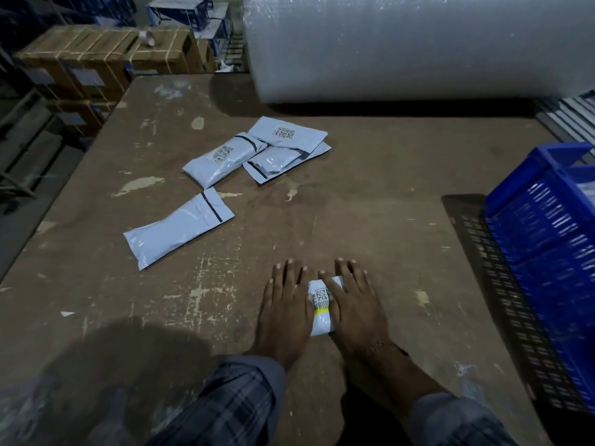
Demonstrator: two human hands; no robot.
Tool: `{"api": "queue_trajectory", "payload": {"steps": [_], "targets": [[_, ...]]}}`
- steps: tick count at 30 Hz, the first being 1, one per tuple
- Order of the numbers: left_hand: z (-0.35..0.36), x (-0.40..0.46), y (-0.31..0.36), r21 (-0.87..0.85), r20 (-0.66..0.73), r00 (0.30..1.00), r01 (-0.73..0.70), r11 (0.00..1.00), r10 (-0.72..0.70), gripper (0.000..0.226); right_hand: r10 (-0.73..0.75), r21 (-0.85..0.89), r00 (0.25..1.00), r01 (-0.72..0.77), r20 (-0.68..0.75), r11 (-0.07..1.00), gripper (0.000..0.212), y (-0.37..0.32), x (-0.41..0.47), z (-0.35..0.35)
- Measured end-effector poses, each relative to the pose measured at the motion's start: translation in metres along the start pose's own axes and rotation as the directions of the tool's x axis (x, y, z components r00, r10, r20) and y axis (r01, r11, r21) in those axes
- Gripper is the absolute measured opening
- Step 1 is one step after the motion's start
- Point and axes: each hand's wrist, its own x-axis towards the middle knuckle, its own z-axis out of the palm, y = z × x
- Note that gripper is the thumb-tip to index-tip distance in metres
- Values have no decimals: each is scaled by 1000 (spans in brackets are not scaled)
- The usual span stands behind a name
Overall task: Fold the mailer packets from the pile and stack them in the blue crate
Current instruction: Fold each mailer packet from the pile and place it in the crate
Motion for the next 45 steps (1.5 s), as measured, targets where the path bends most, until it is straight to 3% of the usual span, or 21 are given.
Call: {"api": "queue_trajectory", "payload": {"steps": [11, 15, 20, 25, 29, 36, 38, 43, 45], "targets": [[0, 2, 3, -1, -18, 998, 57, 998, -57, 66, 2, 29, 1000, -1, -26, 1000, 54, -8, -18, 5], [-2, -2, 0, 20, -36, 999, 7, 1000, -7, 65, -13, 4, 1000, 13, -1, 1000, 54, -6, -28, 5], [-3, -23, 8, 96, -25, 988, -150, 984, 153, 68, 12, 49, 998, -15, 62, 999, 55, 0, 12, 2], [-7, -10, -6, 84, 19, 993, -121, 989, 119, 69, -39, -22, 999, 38, -25, 999, 51, 0, -12, 3], [-10, -7, -1, 104, 20, 997, -81, 991, 79, 69, -46, -13, 998, 47, 39, 999, 56, 0, -34, 5], [-15, -34, 1, 128, 26, 960, -279, 952, 278, 68, 105, -4, 992, -105, 75, 994, 61, 6, 24, -1], [-16, -27, -5, 126, 29, 964, -265, 956, 263, 69, 104, -50, 994, -102, 31, 994, 60, 2, 25, 0], [-17, -13, 2, 101, 33, 998, -62, 993, 59, 66, -41, -73, 999, 40, -22, 997, 54, -1, -22, 0], [-14, -15, 8, 92, 15, 998, -61, 994, 60, 67, -30, -62, 1000, 29, -7, 998, 52, 1, -26, 1]]}}
